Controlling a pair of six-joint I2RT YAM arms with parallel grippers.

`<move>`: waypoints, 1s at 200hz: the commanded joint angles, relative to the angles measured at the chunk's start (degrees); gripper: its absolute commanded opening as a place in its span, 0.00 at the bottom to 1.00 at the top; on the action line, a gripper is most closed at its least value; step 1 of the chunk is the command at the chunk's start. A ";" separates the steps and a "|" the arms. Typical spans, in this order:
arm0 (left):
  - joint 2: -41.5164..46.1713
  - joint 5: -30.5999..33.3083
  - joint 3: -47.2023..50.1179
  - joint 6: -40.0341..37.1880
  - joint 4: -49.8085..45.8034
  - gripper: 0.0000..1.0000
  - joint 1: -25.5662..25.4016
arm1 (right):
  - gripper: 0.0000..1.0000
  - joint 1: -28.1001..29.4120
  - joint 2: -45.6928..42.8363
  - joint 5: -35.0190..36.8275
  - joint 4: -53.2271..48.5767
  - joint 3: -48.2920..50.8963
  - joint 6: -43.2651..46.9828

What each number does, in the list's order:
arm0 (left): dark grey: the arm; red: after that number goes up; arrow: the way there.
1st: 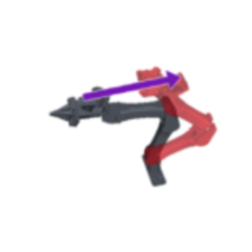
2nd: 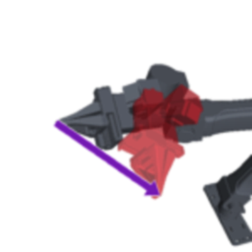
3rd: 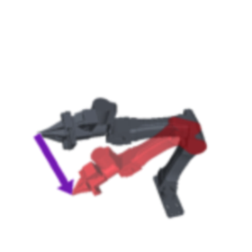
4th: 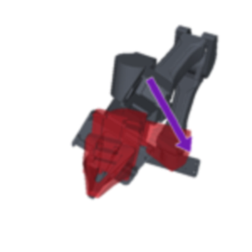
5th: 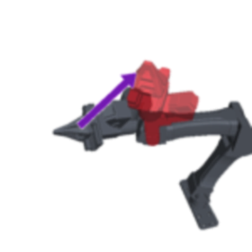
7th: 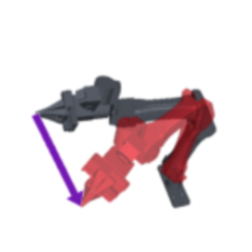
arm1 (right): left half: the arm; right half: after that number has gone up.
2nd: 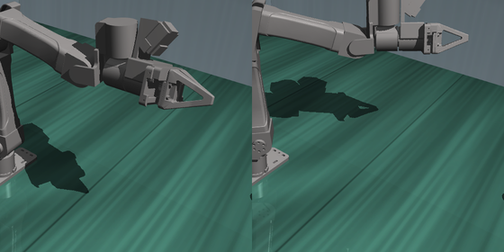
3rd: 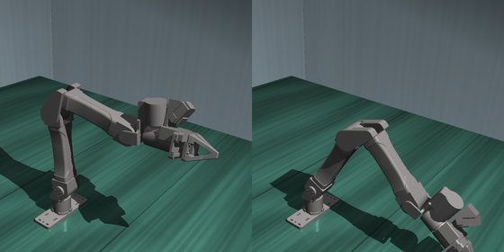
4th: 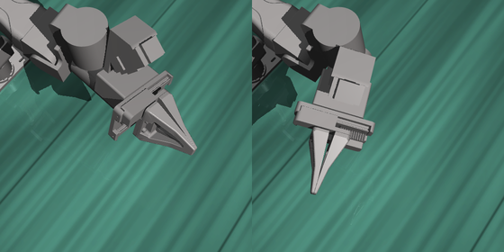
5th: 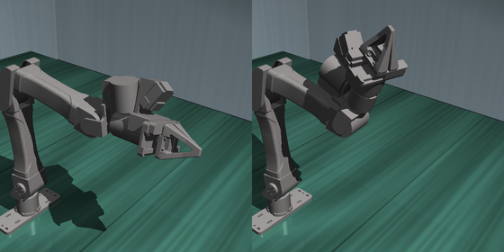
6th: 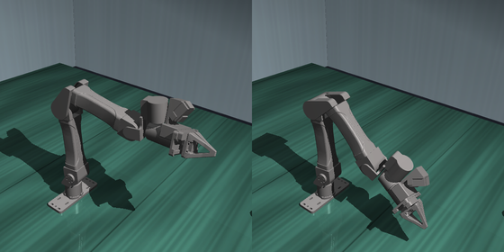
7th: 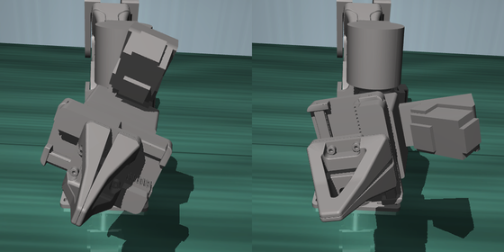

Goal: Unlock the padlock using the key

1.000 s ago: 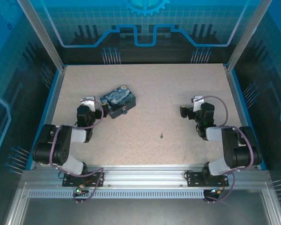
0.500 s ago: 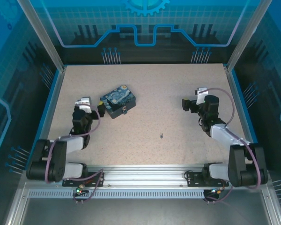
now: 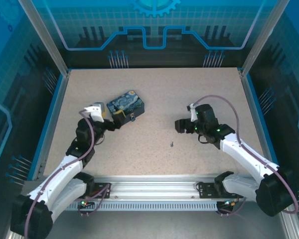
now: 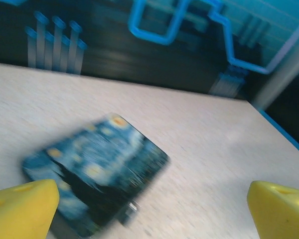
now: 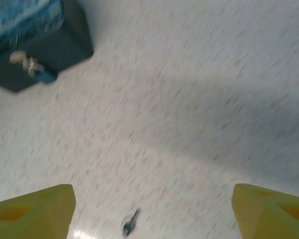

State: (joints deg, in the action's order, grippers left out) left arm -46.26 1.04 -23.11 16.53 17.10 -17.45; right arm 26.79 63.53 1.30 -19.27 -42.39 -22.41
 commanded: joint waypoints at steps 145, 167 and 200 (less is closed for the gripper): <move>-2.28 -3.64 3.44 9.84 -1.95 0.99 -13.97 | 0.33 12.04 20.09 3.69 -0.68 0.35 -21.88; -1.60 -3.35 3.51 9.89 -2.52 0.99 -13.97 | 0.30 12.48 21.43 3.71 -0.35 0.42 -22.26; -1.70 -3.10 3.49 9.92 -2.89 0.99 -13.97 | 0.26 13.23 23.50 3.86 0.06 -0.23 -22.45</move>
State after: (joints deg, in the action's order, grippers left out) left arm -48.58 -3.09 -20.36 26.68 15.25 -30.98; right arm 38.76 85.34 4.51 -19.66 -42.39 -43.75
